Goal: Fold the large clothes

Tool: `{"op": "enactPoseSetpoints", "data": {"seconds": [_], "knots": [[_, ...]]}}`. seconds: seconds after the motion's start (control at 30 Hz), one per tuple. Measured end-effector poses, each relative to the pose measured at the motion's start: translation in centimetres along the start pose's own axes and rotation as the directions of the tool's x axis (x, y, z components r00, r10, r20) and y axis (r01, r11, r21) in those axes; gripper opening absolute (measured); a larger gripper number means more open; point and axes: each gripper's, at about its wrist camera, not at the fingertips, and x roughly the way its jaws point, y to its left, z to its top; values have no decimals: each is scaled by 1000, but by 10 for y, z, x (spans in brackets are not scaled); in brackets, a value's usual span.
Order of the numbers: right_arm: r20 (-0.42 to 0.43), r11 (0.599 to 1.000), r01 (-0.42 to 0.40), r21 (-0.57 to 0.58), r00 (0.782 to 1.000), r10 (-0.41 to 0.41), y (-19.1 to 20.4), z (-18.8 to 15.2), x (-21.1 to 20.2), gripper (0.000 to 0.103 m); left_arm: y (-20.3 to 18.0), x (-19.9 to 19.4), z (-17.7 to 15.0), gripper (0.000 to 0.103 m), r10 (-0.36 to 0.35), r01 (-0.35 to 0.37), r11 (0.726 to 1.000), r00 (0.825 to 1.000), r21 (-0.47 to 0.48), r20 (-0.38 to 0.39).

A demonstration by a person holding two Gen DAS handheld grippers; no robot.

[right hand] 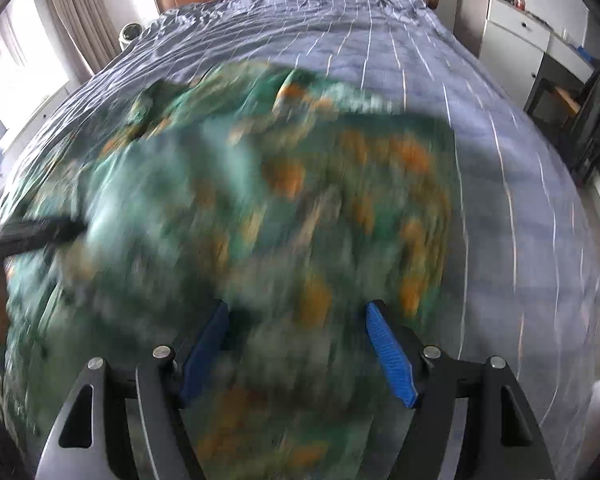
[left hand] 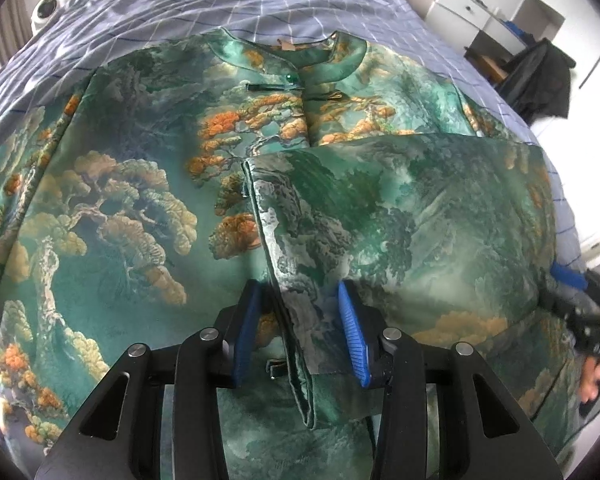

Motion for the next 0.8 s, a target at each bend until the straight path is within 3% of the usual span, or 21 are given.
{"op": "enactPoseSetpoints", "data": {"seconds": [0.17,0.23,0.33,0.4,0.47,0.63,0.8], "knots": [[-28,999,36,30,999,-35,1,4,23,74,-6,3,4,42,26,-26,1000,1000,-12,2],[-45,997,70,16,997,-69,6,10,32,75,-7,-4,2,47,17,-17,1000,1000,-13,4],[-37,995,93,28,995,-91,9,11,24,75,-6,-25,-8,64,21,-21,1000,1000,5,23],[2,993,119,10,993,-119,16,4,8,75,-2,-50,-25,79,32,-35,998,997,44,69],[31,988,154,10,987,-155,21,-4,-10,78,6,-71,-46,83,59,-67,995,993,72,99],[124,987,155,31,980,-158,44,-44,-65,79,47,-112,-100,87,120,-131,989,982,64,144],[202,995,98,36,974,-104,89,-94,-111,79,110,-137,-134,88,217,-211,976,963,-56,158]]}}
